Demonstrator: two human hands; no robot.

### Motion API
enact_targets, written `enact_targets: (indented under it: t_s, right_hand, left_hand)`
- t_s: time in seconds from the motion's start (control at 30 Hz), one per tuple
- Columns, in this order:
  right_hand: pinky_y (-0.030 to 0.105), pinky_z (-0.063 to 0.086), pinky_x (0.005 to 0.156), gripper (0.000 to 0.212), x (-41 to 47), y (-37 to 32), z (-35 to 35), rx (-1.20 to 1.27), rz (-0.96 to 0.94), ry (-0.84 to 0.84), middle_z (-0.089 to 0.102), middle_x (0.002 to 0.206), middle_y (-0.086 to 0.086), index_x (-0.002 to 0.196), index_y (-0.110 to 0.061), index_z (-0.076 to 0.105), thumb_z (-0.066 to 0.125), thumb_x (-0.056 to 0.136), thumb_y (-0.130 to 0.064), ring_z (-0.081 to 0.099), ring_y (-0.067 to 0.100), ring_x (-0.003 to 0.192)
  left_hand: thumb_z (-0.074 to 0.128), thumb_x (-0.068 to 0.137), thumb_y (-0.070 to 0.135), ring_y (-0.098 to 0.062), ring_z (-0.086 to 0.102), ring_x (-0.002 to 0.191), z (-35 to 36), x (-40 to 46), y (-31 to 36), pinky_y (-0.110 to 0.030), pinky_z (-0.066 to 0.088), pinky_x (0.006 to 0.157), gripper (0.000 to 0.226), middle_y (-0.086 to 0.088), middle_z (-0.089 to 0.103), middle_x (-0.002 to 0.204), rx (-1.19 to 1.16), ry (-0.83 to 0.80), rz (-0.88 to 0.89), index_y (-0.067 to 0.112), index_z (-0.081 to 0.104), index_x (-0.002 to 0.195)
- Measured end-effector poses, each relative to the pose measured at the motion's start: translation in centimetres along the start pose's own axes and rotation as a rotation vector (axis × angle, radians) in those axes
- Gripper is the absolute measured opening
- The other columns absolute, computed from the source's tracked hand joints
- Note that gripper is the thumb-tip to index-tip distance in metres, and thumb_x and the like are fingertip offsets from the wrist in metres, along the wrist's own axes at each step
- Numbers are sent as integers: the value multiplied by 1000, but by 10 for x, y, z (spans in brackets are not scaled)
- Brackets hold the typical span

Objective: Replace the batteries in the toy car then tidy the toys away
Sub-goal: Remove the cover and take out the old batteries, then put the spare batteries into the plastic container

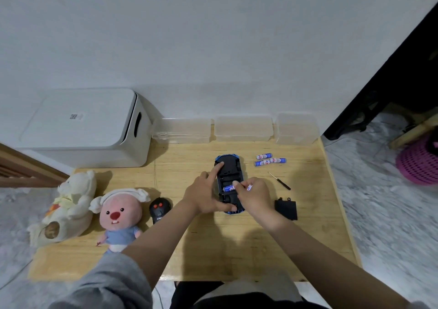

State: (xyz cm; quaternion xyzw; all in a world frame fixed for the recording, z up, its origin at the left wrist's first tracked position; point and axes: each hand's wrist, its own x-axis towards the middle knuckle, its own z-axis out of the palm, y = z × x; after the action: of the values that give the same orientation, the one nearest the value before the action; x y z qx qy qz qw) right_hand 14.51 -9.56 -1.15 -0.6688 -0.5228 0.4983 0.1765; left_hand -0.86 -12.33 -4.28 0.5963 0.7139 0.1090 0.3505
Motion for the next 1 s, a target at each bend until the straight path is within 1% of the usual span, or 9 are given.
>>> enact_targets:
  t_s: [0.13, 0.23, 0.43, 0.53, 0.6, 0.7, 0.83, 0.93, 1.0]
  right_hand:
    - [23, 36, 57, 25, 0, -4, -1, -121, -152, 46, 56, 76, -2, 78, -9, 55, 63, 88, -30, 53, 14, 76]
    - [23, 33, 56, 21, 3, -7, 2, -247, -264, 45, 55, 80, 1, 79, -11, 51, 60, 90, -27, 51, 16, 76]
    - [19, 41, 61, 14, 18, -12, -6, -132, -225, -24, 56, 86, -3, 92, -11, 59, 65, 87, -22, 54, 13, 82]
    - [29, 43, 60, 22, 25, -11, -18, 125, -57, -107, 59, 69, 6, 70, -10, 62, 66, 87, -24, 54, 17, 60]
    - [28, 35, 48, 22, 28, -10, -30, 425, 123, -223, 56, 72, 12, 80, -6, 63, 64, 89, -26, 43, 16, 50]
    - [20, 30, 39, 22, 34, -8, -48, 841, 348, -391, 51, 68, 1, 82, -11, 58, 65, 87, -32, 36, 9, 47]
    - [16, 28, 32, 41, 39, -7, -57, 1060, 409, -507, 44, 56, -4, 68, -15, 51, 64, 79, -52, 34, 6, 40]
    - [18, 41, 36, 45, 40, -10, -62, 1165, 452, -491, 46, 53, -2, 67, -15, 50, 73, 68, -53, 43, 9, 42]
    - [30, 58, 51, 43, 42, -12, -67, 1238, 467, -463, 57, 61, 4, 80, -9, 55, 74, 72, -46, 61, 17, 58]
  left_hand:
    - [80, 45, 68, -18, 45, 108, 0, -1, 0, -34, 46, 81, 128, 2, 43, 114, 4, -4, -6, 51, -1, 143]
    - [79, 44, 71, -19, 45, 105, -1, -1, 0, -36, 47, 81, 128, 3, 42, 111, 17, -3, -10, 52, -2, 142]
    - [77, 46, 73, -19, 44, 105, -3, -4, 4, -38, 48, 83, 127, 1, 40, 110, 69, -18, -30, 52, -4, 142]
    - [75, 46, 75, -20, 44, 107, -5, -4, 5, -40, 49, 85, 127, 0, 40, 111, 102, -4, -23, 50, -3, 143]
    - [74, 46, 75, -19, 44, 105, -7, -4, 8, -38, 49, 83, 127, 1, 37, 110, 127, 1, -17, 48, -2, 144]
    - [73, 45, 76, -18, 41, 105, -8, -6, 11, -37, 49, 83, 128, 0, 31, 113, 177, 35, -4, 43, 1, 146]
    - [59, 39, 87, -20, 44, 108, -5, -7, 14, -36, 47, 83, 131, 0, 30, 114, 207, 160, 22, 35, 6, 146]
    - [52, 43, 91, -22, 45, 111, -4, -5, 20, -39, 48, 85, 129, -2, 34, 117, 215, 290, 50, 25, 14, 147]
    - [50, 48, 91, -22, 46, 110, -4, -1, 29, -40, 49, 83, 124, -3, 36, 118, 215, 386, 90, 20, 21, 146]
